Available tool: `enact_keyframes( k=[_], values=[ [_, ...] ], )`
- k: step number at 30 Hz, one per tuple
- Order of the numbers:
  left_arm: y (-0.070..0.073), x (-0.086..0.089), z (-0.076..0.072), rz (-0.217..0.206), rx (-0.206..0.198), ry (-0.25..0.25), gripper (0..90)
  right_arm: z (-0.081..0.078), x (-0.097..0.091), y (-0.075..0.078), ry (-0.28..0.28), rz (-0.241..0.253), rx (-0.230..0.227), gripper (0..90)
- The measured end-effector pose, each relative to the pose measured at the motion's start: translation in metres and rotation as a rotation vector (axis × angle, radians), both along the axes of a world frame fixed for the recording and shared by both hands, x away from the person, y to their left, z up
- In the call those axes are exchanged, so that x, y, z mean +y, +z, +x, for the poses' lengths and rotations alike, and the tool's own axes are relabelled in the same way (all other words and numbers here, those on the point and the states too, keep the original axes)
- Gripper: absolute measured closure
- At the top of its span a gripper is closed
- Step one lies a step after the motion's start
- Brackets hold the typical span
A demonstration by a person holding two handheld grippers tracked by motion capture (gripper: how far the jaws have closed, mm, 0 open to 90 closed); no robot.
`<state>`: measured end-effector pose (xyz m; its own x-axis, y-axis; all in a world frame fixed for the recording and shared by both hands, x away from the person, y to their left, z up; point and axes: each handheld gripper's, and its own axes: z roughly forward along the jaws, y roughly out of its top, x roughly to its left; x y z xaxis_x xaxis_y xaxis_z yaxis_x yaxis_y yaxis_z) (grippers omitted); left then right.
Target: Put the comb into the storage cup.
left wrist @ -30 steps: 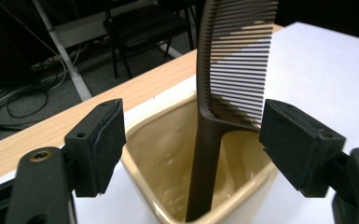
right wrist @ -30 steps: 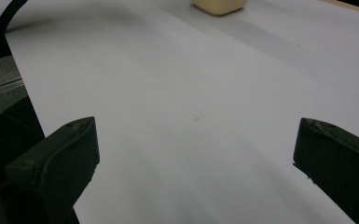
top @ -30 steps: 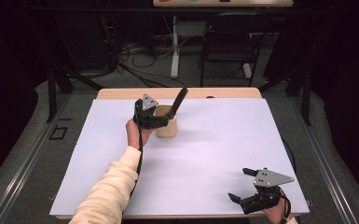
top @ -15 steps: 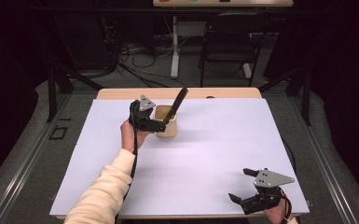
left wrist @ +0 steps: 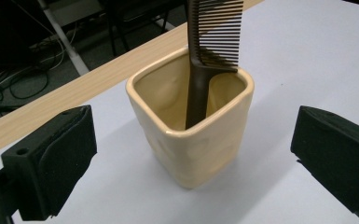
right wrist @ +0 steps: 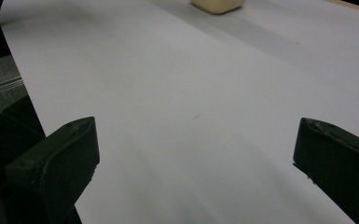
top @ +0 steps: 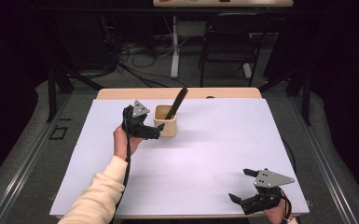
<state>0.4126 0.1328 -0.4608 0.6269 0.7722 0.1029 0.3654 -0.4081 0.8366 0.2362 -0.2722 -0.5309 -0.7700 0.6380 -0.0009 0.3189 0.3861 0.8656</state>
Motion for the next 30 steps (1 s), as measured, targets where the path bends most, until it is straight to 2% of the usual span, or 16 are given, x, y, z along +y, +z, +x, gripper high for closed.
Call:
enact_keyframes(
  k=[13, 30],
  values=[
    [-0.010, 0.014, -0.025, 0.002, 0.006, -0.003, 0.0, 0.000, 0.000, 0.000, -0.001, 0.001, 0.003, 0.0],
    [-0.032, 0.026, -0.054, 0.043, 0.036, -0.011, 0.0, 0.000, 0.000, 0.000, -0.004, 0.002, 0.006, 0.0]
  ],
)
